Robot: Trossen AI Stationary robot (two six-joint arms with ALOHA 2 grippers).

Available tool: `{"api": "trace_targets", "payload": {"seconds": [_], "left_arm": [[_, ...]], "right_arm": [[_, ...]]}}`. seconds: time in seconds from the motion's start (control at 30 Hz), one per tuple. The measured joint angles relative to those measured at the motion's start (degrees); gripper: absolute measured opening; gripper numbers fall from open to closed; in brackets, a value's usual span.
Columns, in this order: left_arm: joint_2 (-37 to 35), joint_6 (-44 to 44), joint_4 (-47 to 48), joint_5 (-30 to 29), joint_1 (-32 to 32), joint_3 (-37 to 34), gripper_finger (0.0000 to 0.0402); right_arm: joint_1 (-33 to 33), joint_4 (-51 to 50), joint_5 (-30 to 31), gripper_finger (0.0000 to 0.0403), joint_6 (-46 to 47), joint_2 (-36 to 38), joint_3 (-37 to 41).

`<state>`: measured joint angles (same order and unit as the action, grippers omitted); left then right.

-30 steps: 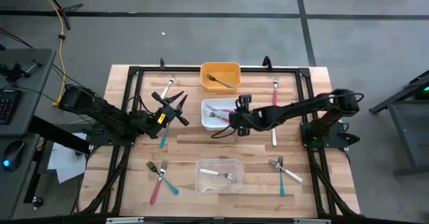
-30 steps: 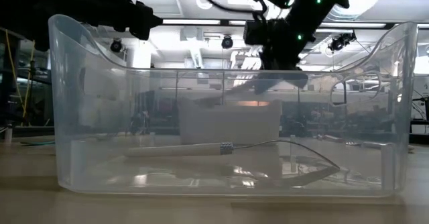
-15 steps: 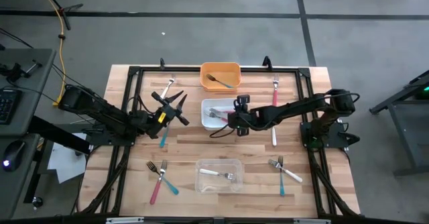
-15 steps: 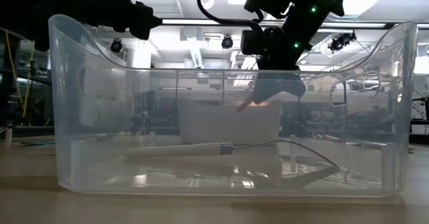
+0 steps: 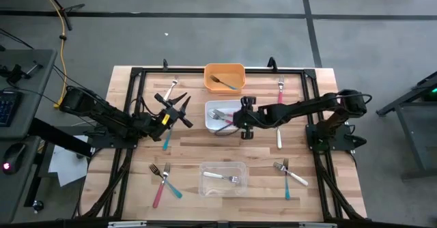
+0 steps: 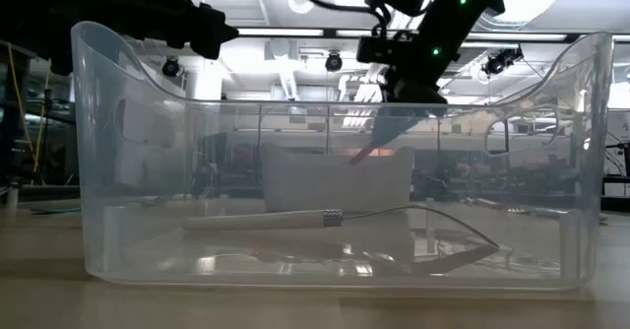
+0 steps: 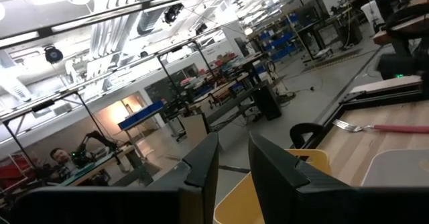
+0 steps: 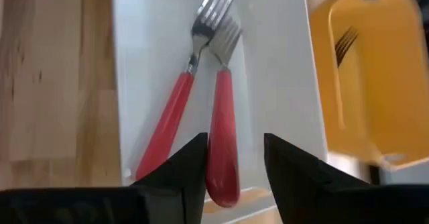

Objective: Sort silverware by color (type)
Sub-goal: Put the middle left pink fork into the white bin, then put the bottom left blue fork into the yellow bin

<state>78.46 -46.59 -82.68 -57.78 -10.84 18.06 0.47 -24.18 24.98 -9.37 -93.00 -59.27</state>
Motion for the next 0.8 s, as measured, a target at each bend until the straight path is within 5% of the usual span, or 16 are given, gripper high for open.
{"api": "trace_targets", "payload": {"seconds": [0.23, 0.6, 0.8], "left_arm": [[0.00, 3.13, 0.55, 0.26, 1.16, 0.00, 0.0074], [0.02, 4.57, 3.23, 0.31, 1.19, 0.02, 0.0074], [0.02, 4.55, 3.68, 0.18, 1.12, 0.00, 0.0074]], "right_arm": [[-1.57, -7.63, -5.13, 0.0137, 7.60, 0.12, -3.66], [-1.72, -18.62, -8.78, 0.0193, 8.25, 0.23, -15.67], [-1.01, -22.62, -9.07, 0.0149, 7.69, 1.12, -18.68]]}}
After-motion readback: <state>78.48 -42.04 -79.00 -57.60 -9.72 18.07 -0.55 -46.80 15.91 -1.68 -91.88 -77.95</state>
